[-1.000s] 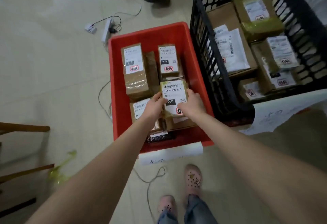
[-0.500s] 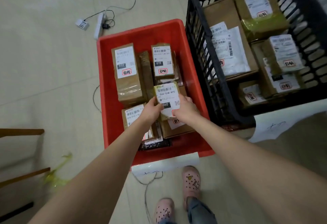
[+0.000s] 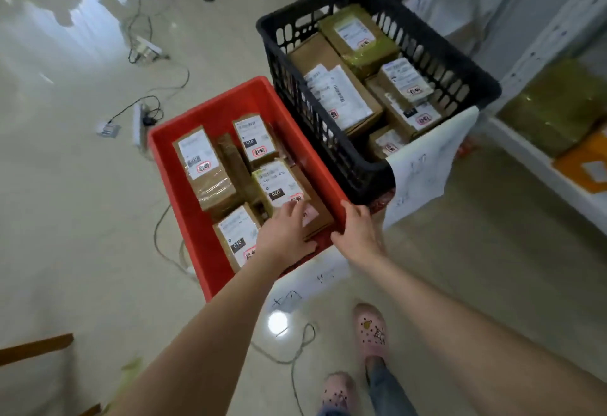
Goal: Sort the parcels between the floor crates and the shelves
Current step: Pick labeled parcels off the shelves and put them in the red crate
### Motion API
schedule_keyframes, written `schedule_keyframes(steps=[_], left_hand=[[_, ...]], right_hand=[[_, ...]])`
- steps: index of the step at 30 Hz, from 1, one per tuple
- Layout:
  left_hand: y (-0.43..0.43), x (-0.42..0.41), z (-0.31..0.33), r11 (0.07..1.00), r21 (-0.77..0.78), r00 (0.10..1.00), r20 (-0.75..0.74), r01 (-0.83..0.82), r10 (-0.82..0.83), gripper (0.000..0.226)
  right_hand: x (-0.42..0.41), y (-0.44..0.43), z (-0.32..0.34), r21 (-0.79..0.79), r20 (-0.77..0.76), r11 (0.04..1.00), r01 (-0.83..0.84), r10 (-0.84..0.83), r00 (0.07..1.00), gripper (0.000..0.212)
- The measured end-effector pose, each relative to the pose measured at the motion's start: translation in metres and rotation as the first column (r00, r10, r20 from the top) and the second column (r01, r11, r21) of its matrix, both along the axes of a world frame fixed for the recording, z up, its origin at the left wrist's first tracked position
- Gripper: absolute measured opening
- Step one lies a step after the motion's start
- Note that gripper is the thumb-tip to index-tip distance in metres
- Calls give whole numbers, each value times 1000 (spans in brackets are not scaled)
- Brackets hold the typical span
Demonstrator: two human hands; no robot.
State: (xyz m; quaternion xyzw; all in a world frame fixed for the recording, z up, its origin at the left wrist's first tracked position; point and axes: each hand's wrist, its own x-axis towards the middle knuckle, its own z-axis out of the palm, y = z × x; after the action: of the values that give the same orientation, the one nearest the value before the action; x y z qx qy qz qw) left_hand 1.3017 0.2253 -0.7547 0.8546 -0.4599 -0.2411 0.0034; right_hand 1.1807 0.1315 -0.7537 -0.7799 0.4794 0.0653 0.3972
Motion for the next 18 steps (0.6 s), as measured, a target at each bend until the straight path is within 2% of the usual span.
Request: schedule_keyframes(steps=[3, 6, 10, 18], left_hand=[[-11, -32, 11, 991, -24, 991, 23, 133, -132, 90], [-34, -71, 19, 972, -27, 972, 33, 235, -234, 89], [-73, -131, 27, 949, -32, 948, -36, 315, -316, 90], [-162, -277, 43, 852, -79, 848, -87, 518, -523, 87]], right_hand=[[-43, -2, 15, -56, -2, 996, 72, -72, 997, 68], [-93, -13, 26, -109, -70, 987, 120, -128, 989, 69], [-168, -30, 36, -173, -152, 965, 199, -226, 962, 72], [-337, -77, 47, -208, -180, 874, 440, -476, 861, 71]])
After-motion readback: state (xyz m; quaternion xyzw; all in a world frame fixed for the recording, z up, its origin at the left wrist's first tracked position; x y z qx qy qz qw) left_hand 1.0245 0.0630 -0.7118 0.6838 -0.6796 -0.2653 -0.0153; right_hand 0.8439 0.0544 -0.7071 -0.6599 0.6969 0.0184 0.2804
